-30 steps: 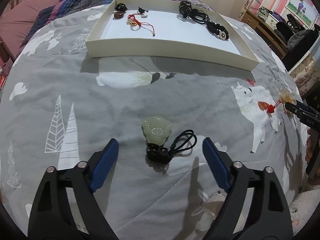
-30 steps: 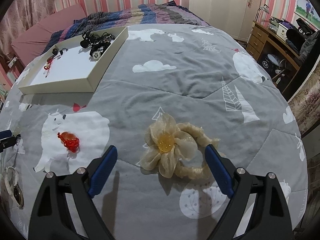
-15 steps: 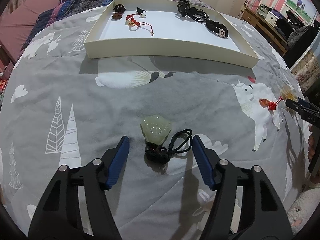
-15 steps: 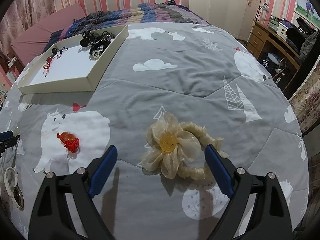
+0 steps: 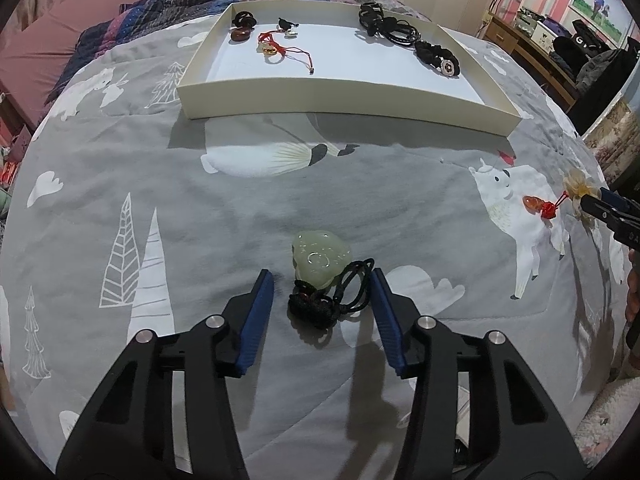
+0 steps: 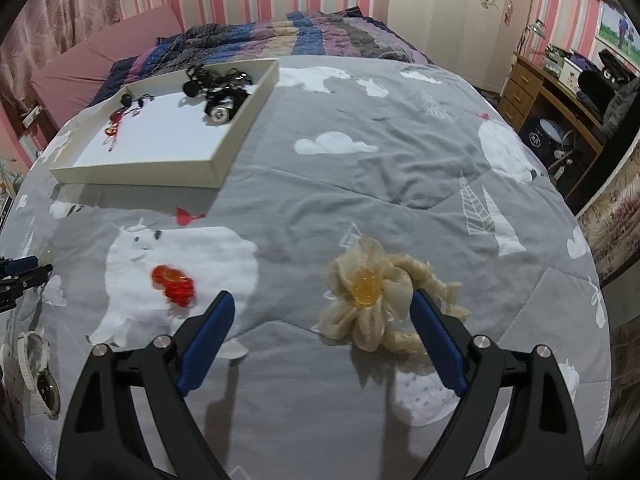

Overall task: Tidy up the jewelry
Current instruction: 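Close left tool on jade pendant cord while right tool grasps red charm, then carry jade pendant in left tool over tray while right tool carries red charm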

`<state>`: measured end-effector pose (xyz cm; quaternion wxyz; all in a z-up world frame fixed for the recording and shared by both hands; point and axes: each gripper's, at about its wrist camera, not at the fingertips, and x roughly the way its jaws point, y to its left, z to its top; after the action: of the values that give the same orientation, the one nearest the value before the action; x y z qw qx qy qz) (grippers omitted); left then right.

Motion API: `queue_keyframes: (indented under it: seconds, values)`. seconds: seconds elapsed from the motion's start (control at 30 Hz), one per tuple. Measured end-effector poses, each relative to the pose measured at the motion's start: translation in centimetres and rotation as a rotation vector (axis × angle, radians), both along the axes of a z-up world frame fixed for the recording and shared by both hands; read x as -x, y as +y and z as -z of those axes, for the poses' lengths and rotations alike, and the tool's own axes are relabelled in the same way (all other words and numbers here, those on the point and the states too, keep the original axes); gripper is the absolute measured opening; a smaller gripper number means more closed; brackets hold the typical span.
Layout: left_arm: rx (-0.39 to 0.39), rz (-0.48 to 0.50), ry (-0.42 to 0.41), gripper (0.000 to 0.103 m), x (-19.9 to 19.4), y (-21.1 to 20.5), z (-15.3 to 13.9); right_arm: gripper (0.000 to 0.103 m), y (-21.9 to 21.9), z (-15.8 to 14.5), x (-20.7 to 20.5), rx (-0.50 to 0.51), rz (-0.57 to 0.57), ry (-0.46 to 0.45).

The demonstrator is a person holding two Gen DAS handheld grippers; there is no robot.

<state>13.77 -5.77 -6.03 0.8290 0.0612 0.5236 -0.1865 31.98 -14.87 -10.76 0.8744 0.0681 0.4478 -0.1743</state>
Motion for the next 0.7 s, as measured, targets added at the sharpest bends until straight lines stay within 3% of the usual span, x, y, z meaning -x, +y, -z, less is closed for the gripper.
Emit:
queue_keyframes:
  seconds: [0.33,0.63,0.67,0.7]
  values:
    - [0.017,0.009,0.005,0.028,-0.1,1.1,-0.2,0.089,4.3,-0.1,-1.4,-0.018,-0.091,0.015]
    - [0.038,0.016,0.009,0.025,-0.1,1.6,-0.1,0.088,7.3,1.6,-3.7,-0.055,-0.170,0.049]
    - [0.039,0.017,0.008,0.025,-0.1,1.6,-0.1,0.083,7.3,1.9,-4.0,-0.058,-0.171,0.053]
    - [0.040,0.017,0.006,0.025,-0.1,1.6,-0.1,0.072,7.2,2.0,-4.2,-0.067,-0.174,0.055]
